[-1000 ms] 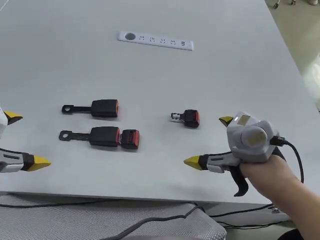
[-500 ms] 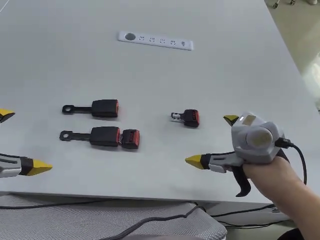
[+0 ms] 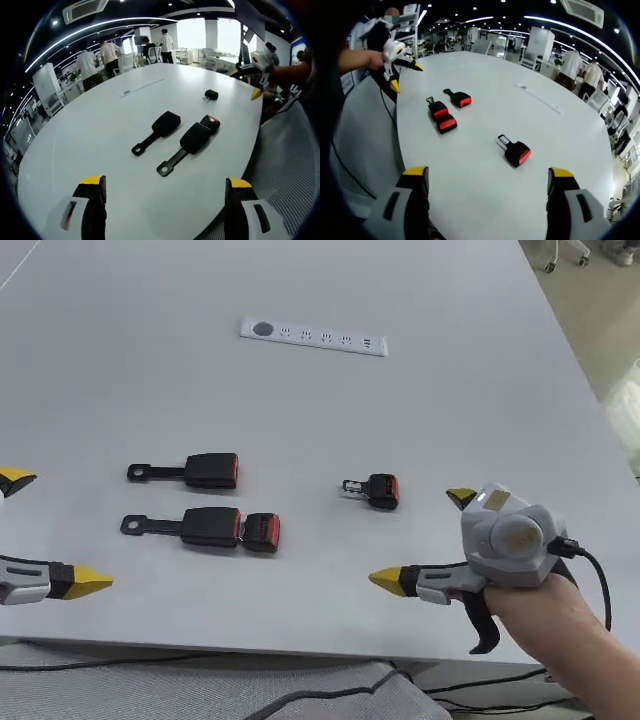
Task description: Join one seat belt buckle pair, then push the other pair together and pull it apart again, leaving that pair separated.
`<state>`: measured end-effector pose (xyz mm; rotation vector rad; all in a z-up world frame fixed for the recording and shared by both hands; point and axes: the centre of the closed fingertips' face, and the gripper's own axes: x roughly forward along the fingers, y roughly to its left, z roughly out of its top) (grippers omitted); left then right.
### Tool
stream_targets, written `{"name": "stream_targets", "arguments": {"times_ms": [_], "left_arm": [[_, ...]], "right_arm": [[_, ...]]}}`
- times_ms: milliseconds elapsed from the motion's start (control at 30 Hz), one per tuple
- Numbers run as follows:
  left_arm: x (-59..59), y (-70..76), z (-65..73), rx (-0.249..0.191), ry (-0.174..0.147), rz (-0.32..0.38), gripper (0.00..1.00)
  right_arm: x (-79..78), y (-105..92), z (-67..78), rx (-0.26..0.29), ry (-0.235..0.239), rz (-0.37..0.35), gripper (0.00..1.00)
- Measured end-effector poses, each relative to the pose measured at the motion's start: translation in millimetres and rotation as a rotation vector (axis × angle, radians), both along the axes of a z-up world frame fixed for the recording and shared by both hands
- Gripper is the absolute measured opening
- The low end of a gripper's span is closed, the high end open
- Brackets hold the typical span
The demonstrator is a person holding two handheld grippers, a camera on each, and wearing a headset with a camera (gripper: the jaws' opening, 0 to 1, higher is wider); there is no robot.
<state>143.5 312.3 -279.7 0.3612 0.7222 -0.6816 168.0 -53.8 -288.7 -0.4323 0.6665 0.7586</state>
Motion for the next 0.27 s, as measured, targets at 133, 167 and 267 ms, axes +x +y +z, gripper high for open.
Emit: {"name": "stream_targets", "arguments": {"times_ms": [133,167,267], "left_arm": [[-1.7,0.4,1.2,0.006,-0.003,0.004,1.00],[-2.5,0.1,1.6,0.010,-0.011,-0.005,1.00],[-1.9,-0.1,4.2,0.017,-0.037,-0.013,1.00]], "right_arm": [[3.6,0.7,6.2,0.012,-0.011,-0.004,1.00],[3.7,0.6,6.1,0.011,-0.010,-0.004,1.00],[2.2,-0.3,4.4,0.011,-0.001,-0.011,1.00]]}}
